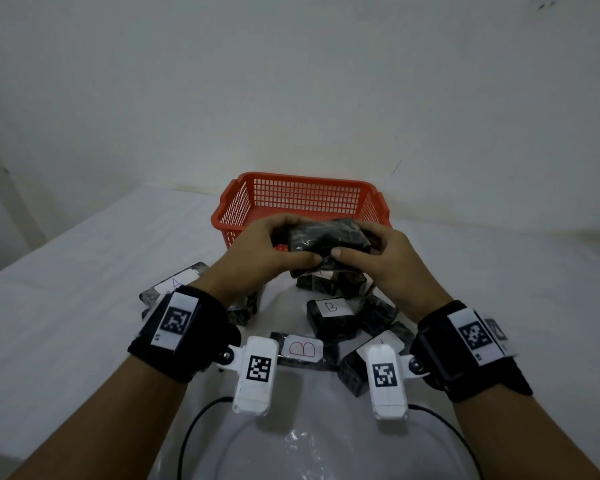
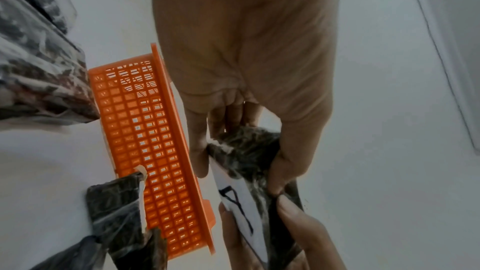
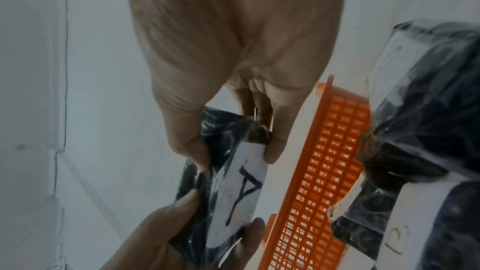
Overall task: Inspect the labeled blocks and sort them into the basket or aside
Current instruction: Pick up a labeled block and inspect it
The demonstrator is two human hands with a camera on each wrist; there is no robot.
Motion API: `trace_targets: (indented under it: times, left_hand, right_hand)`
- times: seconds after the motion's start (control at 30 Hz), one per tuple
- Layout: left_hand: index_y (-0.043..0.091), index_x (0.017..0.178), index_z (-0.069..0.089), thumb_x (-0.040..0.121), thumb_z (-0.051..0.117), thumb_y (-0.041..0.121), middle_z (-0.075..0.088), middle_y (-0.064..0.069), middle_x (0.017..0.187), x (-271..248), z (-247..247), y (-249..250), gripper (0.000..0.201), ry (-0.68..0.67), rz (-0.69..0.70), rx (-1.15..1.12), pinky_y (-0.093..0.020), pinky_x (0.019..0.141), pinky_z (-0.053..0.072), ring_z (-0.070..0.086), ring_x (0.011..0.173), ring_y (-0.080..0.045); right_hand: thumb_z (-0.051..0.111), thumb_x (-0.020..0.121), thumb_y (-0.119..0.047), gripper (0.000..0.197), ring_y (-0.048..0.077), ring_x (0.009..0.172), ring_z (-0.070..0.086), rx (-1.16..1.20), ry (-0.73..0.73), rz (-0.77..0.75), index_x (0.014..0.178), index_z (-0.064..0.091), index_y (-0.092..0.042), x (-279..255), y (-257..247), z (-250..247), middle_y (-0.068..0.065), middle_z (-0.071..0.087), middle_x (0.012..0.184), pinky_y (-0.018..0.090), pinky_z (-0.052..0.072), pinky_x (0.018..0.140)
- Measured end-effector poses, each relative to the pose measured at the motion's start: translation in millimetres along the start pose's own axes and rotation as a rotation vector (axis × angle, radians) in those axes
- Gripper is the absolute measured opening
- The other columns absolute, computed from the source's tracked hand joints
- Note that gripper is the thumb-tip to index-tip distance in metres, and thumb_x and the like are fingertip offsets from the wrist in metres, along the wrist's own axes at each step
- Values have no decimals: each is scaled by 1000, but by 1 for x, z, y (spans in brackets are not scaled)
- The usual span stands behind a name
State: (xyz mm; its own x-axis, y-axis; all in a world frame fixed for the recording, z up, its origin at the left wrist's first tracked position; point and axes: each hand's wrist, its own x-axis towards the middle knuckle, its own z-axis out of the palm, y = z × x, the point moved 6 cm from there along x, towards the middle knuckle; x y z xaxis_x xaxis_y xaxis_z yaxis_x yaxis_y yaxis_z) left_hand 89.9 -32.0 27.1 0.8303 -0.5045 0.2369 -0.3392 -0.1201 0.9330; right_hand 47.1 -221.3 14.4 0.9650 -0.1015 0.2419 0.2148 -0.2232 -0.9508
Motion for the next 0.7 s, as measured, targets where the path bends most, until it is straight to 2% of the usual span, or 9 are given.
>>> trace_targets:
  times: [0.07, 0.13, 0.23, 0.3, 0.4, 0.5, 0.57, 0.63, 0.7]
  left_hand:
    - [19, 124, 65, 79, 82, 8, 70, 6, 117, -1, 1, 1, 49, 3, 13, 19, -19, 82, 59, 69, 104, -4]
    - [18, 122, 65, 78, 82, 5, 70, 4, 117, -1, 0, 1, 50, 43, 31, 63, -23, 80, 61, 70, 103, -8]
    - [23, 120, 63, 73, 86, 5, 69, 8, 117, -1, -1, -1, 55, 88, 67, 128, -24, 82, 61, 70, 102, -6]
    - [29, 118, 61, 71, 87, 4, 66, 12, 117, -3, 0, 0, 60, 90, 93, 187, -21, 87, 59, 68, 103, -1]
    - [34, 122, 59, 69, 87, 3, 63, 16, 121, -7, 5, -2, 67, 49, 102, 185, -22, 90, 59, 66, 107, -1]
    - [36, 134, 52, 70, 89, 25, 64, 14, 125, -12, 15, -6, 75, -16, 20, 19, -21, 86, 59, 68, 110, -3]
    - [26, 131, 59, 82, 77, 34, 73, 6, 119, -14, 20, -7, 53, -28, -45, -99, -22, 85, 59, 72, 105, -8]
    - [16, 123, 67, 93, 69, 24, 78, -2, 110, -15, 19, -6, 30, 12, -64, -149, -26, 87, 60, 76, 99, -14]
    - [11, 118, 69, 94, 69, 14, 79, -5, 104, -15, 16, -5, 24, 49, -54, -137, -23, 81, 60, 77, 94, -15]
  right_hand:
    - [85, 83, -13, 57, 17, 118, 70, 4, 14, -5, 136, 64, -14, -1, 0, -1, 2, 73, 127, 44, 56, 106]
    - [88, 80, -16, 62, 17, 118, 70, -10, 11, 1, 137, 64, -15, -3, 4, 0, 1, 73, 127, 43, 56, 105]
    - [93, 72, -31, 72, 19, 117, 71, 20, -48, 69, 137, 63, -18, -5, 12, 5, 1, 74, 127, 44, 56, 104]
    - [87, 75, -35, 64, 25, 116, 72, 144, -83, 137, 132, 66, -13, -8, 16, 7, 7, 75, 125, 45, 57, 103]
    - [74, 90, -26, 40, 34, 112, 73, 238, -38, 177, 123, 71, -4, -12, 16, 4, 15, 77, 117, 42, 61, 93]
    - [75, 91, -17, 34, 31, 107, 76, 207, 46, 140, 123, 72, -5, -14, 20, -3, 12, 79, 113, 47, 59, 97]
    - [77, 89, -14, 35, 27, 106, 77, 184, 80, 120, 124, 71, -8, -16, 21, -5, 10, 79, 114, 49, 58, 100]
    - [77, 88, -11, 36, 28, 104, 77, 199, 93, 108, 123, 72, -9, -19, 19, -5, 10, 80, 112, 51, 59, 99]
    - [79, 87, -12, 36, 30, 103, 78, 218, 73, 113, 122, 72, -9, -21, 17, -2, 11, 80, 111, 53, 58, 99]
